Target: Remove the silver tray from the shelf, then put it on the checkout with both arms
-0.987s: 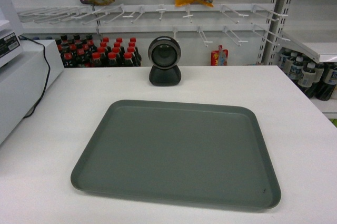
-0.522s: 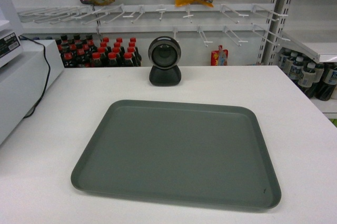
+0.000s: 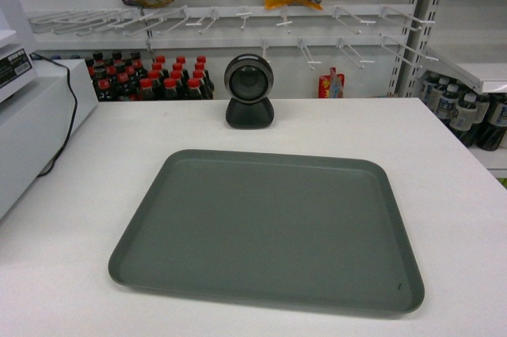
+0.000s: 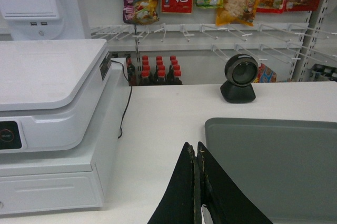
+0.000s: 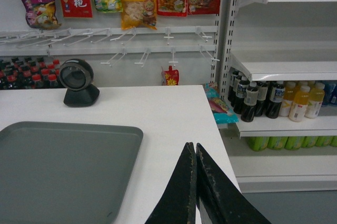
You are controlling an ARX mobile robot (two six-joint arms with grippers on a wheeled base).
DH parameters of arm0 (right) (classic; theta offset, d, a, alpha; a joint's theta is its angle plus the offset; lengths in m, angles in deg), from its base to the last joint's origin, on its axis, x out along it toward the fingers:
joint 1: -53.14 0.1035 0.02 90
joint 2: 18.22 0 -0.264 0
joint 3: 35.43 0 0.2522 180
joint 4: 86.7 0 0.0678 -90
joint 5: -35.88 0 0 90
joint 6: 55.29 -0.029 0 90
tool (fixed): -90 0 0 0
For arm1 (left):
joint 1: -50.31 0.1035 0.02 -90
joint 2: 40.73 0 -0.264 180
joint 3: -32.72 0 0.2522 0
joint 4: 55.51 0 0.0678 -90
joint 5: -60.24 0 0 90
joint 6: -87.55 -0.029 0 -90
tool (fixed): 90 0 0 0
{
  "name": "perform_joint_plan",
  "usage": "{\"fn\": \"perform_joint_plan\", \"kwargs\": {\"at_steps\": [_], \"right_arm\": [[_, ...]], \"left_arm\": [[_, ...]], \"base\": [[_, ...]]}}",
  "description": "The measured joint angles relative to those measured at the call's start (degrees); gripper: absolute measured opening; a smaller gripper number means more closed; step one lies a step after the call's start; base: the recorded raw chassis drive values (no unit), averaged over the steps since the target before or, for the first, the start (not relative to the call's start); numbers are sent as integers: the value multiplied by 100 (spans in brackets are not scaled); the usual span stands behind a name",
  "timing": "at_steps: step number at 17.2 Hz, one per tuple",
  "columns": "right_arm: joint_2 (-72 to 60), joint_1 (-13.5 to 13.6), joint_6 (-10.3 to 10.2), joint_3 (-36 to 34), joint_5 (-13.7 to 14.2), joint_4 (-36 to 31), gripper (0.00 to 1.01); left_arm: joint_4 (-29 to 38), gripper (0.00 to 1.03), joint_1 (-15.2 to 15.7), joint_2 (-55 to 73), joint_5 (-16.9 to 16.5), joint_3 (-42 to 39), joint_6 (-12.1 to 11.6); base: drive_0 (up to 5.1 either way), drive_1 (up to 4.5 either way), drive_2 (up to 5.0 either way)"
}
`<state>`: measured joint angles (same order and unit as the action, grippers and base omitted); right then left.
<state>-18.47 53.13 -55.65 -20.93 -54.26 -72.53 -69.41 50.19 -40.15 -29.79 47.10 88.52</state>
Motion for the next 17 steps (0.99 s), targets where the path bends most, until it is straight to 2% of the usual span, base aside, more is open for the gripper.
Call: {"fn": "perform_joint_plan", "kwargs": {"at_steps": [1,2,9,17], "right_arm": [[2,0,0,0,0,-22,3],[2,0,2,0,0,-22,11],[2,0,2,0,0,-20,99],[2,0,2,0,0,-20,98]], "left_arm": [[-17,1,0,0,2,0,0],[-11,10,0,0,4,0,2],[-11,97,0,0,4,0,2],[-11,98,0,0,4,0,-2]], "base": [[0,0,0],[0,0,0],[0,0,0],[0,0,0]]}}
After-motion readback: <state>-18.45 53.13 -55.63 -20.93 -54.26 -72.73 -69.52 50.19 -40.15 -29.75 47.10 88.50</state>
